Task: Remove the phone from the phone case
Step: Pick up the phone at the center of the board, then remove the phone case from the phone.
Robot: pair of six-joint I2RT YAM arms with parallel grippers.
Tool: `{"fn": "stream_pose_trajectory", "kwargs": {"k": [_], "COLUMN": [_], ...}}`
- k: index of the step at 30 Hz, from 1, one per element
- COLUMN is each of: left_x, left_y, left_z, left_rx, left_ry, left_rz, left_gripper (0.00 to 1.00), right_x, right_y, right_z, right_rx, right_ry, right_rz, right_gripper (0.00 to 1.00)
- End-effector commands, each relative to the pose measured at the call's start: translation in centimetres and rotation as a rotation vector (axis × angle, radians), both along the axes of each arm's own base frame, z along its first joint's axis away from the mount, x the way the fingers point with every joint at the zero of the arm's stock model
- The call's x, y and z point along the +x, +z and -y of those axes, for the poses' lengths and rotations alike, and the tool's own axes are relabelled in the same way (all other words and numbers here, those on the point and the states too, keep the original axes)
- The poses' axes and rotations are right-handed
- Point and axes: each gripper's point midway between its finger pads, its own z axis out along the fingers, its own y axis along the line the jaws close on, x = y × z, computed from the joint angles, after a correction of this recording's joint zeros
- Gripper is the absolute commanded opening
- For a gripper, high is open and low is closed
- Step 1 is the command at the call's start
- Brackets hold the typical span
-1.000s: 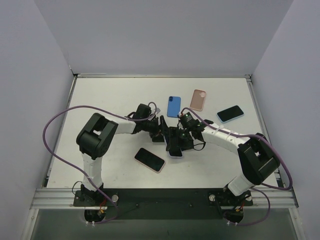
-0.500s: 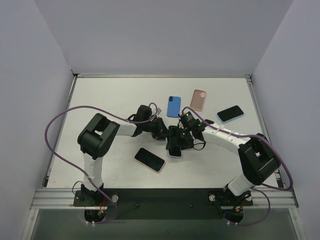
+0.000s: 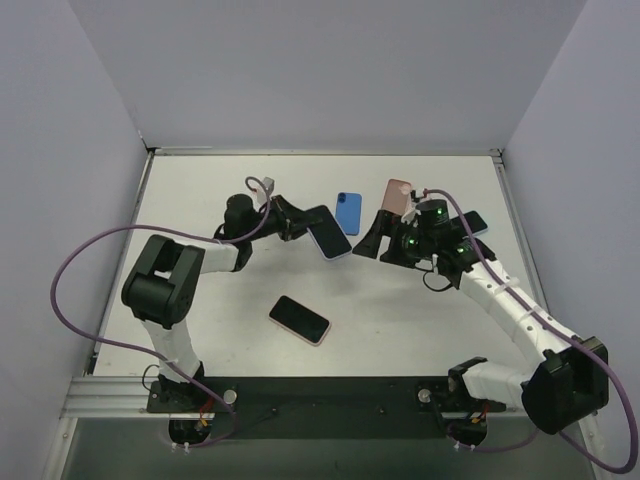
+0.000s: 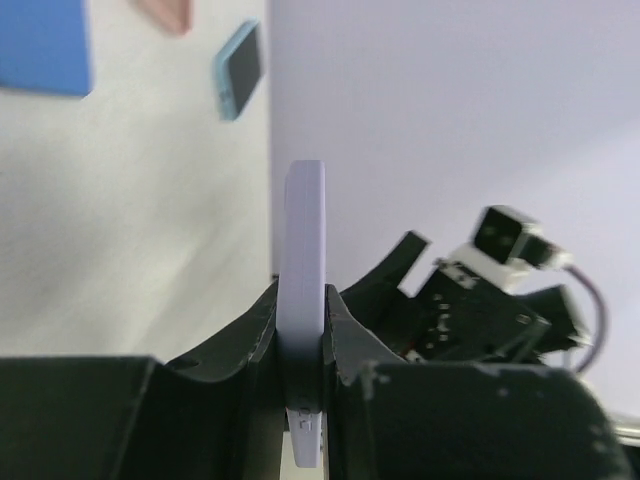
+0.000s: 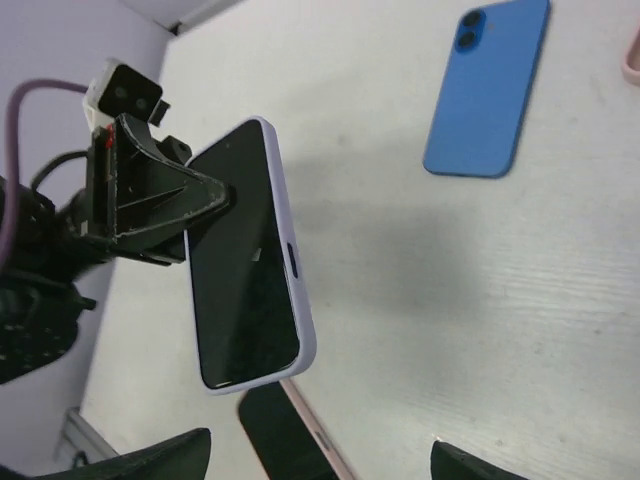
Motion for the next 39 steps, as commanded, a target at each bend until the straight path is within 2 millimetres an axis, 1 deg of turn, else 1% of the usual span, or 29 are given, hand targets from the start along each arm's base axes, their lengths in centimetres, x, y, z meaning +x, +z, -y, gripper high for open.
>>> {"fn": "stream_pose_trajectory", "kwargs": {"k": [1,2,3,4,5,6,7,9,10,11,13,16,19,20,22,23,24,25,26,27,28,29,30,32,33,34,35,38,39], "left_x": [-0.4,-0.3,-0.5,-0.5,-0.4,-0.5,-0.5,-0.7,-0.7,-0.8,-0.8,-0.8,-0.8,-0.9,-0.9,-0.9,-0.9,-0.9,-0.9,-0.9,-0.9,-1.0,-1.2,-1.5,-1.7,-1.9,-2.1,-2.7,-3.0], "left_y": [12.7,12.8,13.4,13.3,13.2,13.1,13.0,13.1,13.1,13.1,13.3,13.2,13.2,13.2,13.3,13.2,13.2,13.3,13.3,13.6,13.7,14.0,14.6,15.3,15.9,16.4,16.7,17.8,18.2], "left_z": [-0.9,-1.0,-1.1,-1.2,-1.3,-1.3,-1.3,-1.4,-1.4,-1.5,-1.5,-1.5,-1.6,-1.6,-1.7,-1.7,-1.8,-1.9,-2.0,-2.1,-2.1,-2.1,-2.2,-2.4,-2.5,-2.7,-2.7,-3.1,-3.2], "left_rx": [-0.368,-0.387,-0.416,-0.424,-0.428,-0.429,-0.428,-0.431,-0.431,-0.433,-0.437,-0.438,-0.44,-0.44,-0.445,-0.443,-0.443,-0.446,-0.448,-0.454,-0.459,-0.467,-0.48,-0.499,-0.514,-0.523,-0.525,-0.548,-0.559], "left_ry": [-0.01,-0.01,-0.017,-0.01,-0.007,-0.006,-0.002,-0.003,0.0,-0.001,0.0,0.001,0.004,0.004,0.005,0.007,0.01,0.012,0.015,0.014,0.011,0.009,0.002,0.002,-0.001,0.0,-0.002,-0.003,-0.005], "left_rz": [0.285,0.282,0.287,0.284,0.277,0.277,0.275,0.277,0.278,0.278,0.283,0.283,0.281,0.281,0.283,0.282,0.282,0.287,0.286,0.294,0.299,0.309,0.324,0.345,0.365,0.382,0.399,0.454,0.477], "left_gripper": [0.0,0.0,0.0,0.0,0.0,0.0,0.0,0.0,0.0,0.0,0.0,0.0,0.0,0.0,0.0,0.0,0.0,0.0,0.0,0.0,0.0,0.0,0.0,0.0,0.0,0.0,0.0,0.0,0.0], "right_x": [0.5,0.8,0.4,1.2,1.0,1.1,1.4,1.5,1.6,1.7,1.9,2.1,2.4,2.4,2.6,2.6,2.7,2.8,2.8,2.9,2.9,3.0,3.1,3.5,3.6,4.0,4.2,5.2,5.5], "right_y": [3.9,4.5,5.1,6.4,6.2,6.7,7.8,7.8,8.3,8.1,8.7,8.7,8.7,8.9,9.0,9.1,9.6,9.2,9.3,10.1,10.0,10.2,10.8,11.5,12.4,12.8,14.0,16.1,17.5], "right_z": [-2.1,-2.4,-3.0,-3.6,-3.8,-4.0,-4.5,-4.8,-5.0,-5.0,-5.2,-5.4,-5.5,-5.5,-5.5,-5.5,-5.5,-5.4,-5.3,-5.3,-5.2,-5.2,-5.0,-4.7,-4.6,-4.4,-4.4,-4.2,-4.2], "right_rx": [0.229,0.275,0.347,0.408,0.439,0.473,0.531,0.562,0.59,0.602,0.646,0.674,0.708,0.733,0.762,0.778,0.808,0.821,0.837,0.872,0.883,0.898,0.925,0.982,1.012,1.035,1.056,1.133,1.176], "right_ry": [0.026,0.024,0.037,0.045,0.046,0.053,0.061,0.061,0.065,0.057,0.055,0.052,0.046,0.032,0.026,0.02,0.01,-0.004,-0.01,-0.006,-0.013,-0.018,-0.02,-0.056,-0.047,-0.065,-0.055,-0.056,-0.036], "right_rz": [0.025,0.029,-0.002,0.048,0.037,0.044,0.059,0.049,0.054,0.046,0.053,0.058,0.052,0.041,0.052,0.049,0.056,0.045,0.048,0.066,0.065,0.066,0.093,0.086,0.118,0.113,0.135,0.154,0.177], "right_gripper": [0.77,0.67,0.64,0.62,0.58,0.57,0.56,0.52,0.51,0.5,0.49,0.43,0.3,0.19,0.08,0.0,0.0,0.0,0.0,0.0,0.0,0.0,0.0,0.0,0.0,0.0,0.0,0.0,0.0]}}
